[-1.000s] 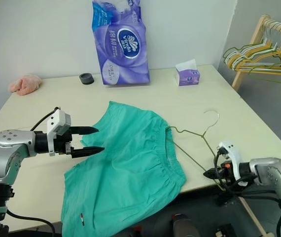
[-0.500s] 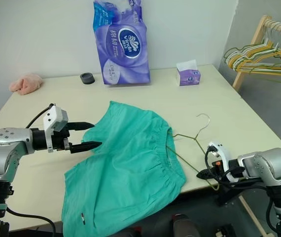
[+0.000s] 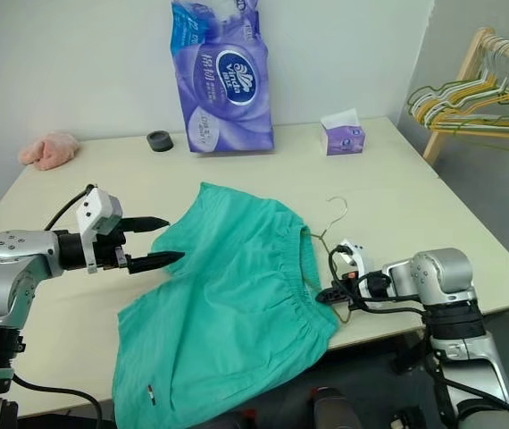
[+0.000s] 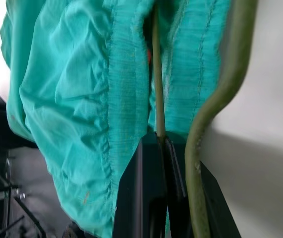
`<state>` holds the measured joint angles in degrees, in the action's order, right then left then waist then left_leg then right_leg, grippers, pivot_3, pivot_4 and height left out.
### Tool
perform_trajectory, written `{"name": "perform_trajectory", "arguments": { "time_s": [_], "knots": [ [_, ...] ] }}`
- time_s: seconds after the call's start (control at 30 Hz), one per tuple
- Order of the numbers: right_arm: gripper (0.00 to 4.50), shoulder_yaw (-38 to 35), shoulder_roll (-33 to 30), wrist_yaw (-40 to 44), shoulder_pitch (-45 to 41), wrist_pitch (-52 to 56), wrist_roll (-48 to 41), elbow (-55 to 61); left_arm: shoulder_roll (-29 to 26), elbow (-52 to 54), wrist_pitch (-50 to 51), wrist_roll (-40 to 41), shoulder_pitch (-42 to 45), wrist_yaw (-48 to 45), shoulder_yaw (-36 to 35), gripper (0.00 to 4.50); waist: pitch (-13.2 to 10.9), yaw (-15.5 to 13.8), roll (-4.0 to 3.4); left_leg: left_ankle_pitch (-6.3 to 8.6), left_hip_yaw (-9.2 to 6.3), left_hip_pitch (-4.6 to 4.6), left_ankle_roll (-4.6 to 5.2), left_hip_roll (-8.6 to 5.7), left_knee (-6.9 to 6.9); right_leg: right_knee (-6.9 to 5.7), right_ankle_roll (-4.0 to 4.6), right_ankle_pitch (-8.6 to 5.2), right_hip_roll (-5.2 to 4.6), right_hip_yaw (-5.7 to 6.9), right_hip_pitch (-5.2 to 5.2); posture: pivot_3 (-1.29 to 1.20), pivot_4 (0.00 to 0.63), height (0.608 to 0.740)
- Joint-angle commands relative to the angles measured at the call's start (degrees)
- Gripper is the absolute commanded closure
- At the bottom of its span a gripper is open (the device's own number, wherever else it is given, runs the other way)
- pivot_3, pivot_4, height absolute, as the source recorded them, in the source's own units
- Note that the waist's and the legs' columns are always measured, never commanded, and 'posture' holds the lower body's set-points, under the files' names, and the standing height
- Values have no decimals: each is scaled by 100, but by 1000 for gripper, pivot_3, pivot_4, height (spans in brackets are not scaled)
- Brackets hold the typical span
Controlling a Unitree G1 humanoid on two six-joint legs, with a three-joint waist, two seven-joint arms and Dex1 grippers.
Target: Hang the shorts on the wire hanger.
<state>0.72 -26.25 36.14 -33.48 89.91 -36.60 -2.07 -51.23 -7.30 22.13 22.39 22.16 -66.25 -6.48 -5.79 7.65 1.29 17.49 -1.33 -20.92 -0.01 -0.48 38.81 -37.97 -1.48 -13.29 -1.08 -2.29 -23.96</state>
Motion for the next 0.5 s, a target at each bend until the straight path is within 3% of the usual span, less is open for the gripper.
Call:
{"name": "perform_trajectory", "arguments": {
  "time_s": [0.03, 0.23, 0.5],
  "knots": [
    [4500, -117, -363, 124, -126, -371, -66, 592, 10, 50, 52, 40, 128, 251, -259, 23, -3, -4, -4, 0, 0, 0, 0, 0, 0, 0, 0, 0, 0, 0, 0, -115, 78, 740],
    [4500, 164, -815, 242, 83, -1168, 51, 1368, 193, -383, -193, -78, 532, 823, -408, 23, -1, 2, -2, 0, -2, -1, 0, 4, 0, -1, -2, -1, -1, 3, -3, -127, 73, 740],
    [4500, 123, -1140, 382, 53, -1089, -191, 1659, 361, -982, -606, -281, 1221, 1152, -401, 23, 1, 19, 0, 0, -1, -4, 0, 0, 0, -1, 0, 1, -2, 1, -5, -144, 54, 740]
  ]
}}
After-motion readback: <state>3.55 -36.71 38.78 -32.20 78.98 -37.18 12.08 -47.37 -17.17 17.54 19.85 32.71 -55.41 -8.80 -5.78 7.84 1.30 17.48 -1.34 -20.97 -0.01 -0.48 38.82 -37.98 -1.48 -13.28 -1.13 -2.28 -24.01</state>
